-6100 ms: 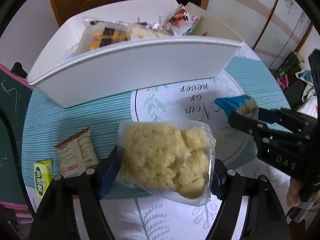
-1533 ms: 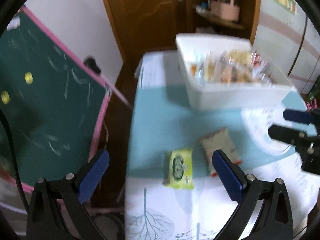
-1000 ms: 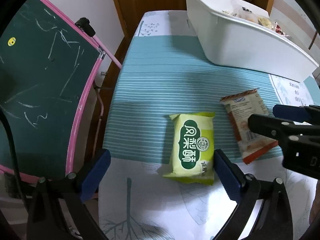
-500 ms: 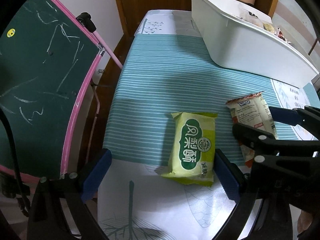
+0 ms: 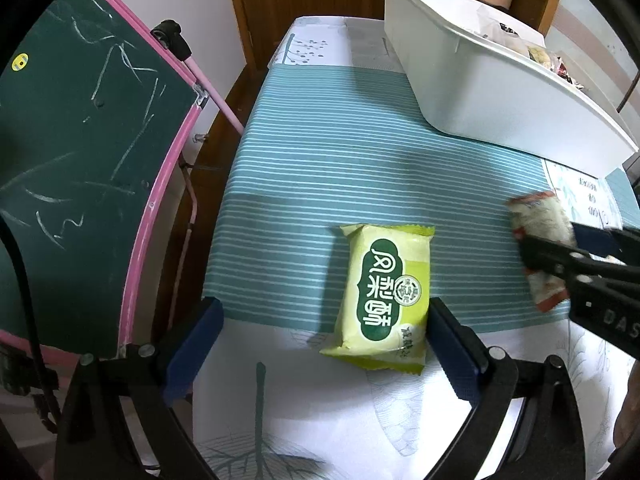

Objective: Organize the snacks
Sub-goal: 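Grasp the green-and-yellow pack with the left tool while the right tool grasps the LIPO wrapper, then carry both packs over the white tray and open both tools to drop them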

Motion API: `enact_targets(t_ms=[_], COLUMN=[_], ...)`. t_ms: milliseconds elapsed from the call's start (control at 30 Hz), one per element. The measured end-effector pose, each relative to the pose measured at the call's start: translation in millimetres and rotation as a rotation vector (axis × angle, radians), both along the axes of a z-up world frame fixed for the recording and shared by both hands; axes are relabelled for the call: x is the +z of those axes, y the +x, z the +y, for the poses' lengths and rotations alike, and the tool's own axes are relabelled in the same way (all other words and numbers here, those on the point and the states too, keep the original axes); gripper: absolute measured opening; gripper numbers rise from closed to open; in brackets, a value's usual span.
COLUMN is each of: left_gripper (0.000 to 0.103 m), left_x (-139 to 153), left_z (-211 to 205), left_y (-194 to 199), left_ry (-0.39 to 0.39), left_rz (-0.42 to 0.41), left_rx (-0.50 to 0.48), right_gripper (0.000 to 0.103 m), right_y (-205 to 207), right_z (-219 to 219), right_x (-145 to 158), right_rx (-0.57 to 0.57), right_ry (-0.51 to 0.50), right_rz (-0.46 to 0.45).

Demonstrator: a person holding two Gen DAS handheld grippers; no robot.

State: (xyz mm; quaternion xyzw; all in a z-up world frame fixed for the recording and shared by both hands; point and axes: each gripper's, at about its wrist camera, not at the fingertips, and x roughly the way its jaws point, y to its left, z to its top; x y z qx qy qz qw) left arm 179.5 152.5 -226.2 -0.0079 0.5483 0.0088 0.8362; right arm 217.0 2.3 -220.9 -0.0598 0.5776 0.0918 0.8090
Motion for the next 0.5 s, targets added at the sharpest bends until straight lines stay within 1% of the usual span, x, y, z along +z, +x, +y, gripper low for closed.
enact_targets(t_ms=[33, 67, 100, 133, 167, 200, 267, 333, 500], left_gripper=[0.095, 0.089, 0.087, 0.079, 0.068, 0.053, 0.035, 0.035, 0.035], left_x=[0.4, 0.9, 1.7, 2.5, 3.5, 5.0, 7.3, 7.5, 10.8], left_z=[-0.9, -1.2, -2.2, -3.4, -5.2, -7.9, -13.2, -17.0, -24.8], left_y=[0.4, 1.5, 2.1, 2.7, 2.9, 3.2, 3.6, 4.0, -2.2], left_ry=[-0.009, -0.020, -0.024, -0.024, -0.025, -0.027, -0.026, -0.021, -0.056], left_rz=[0.001, 0.001, -0.001, -0.004, -0.009, -0.015, -0.020, -0.013, -0.008], left_rx=[-0.002, -0.005, -0.007, -0.012, -0.018, -0.027, -0.040, -0.042, -0.048], right_gripper=[0.047, 0.047, 0.047, 0.047, 0.047, 0.046, 0.046, 0.046, 0.046], right_y=[-1.6, -4.3, -7.3, -11.7, -15.2, -18.4, -26.0, -32.1, -42.1], right_z=[-5.7, -11.8, -16.7, -22.5, -26.5, -30.0, -37.3, -42.2, -59.3], right_x=[0.4, 0.6, 0.5, 0.4, 0.5, 0.7, 1.5, 1.6, 3.4], right_rx=[-0.009, -0.017, -0.021, -0.023, -0.023, -0.022, -0.022, -0.021, -0.032], right_ry=[0.003, 0.009, 0.014, 0.020, 0.026, 0.029, 0.040, 0.051, 0.108], right_rz=[-0.004, -0.010, -0.016, -0.024, -0.031, -0.037, -0.050, -0.059, -0.053])
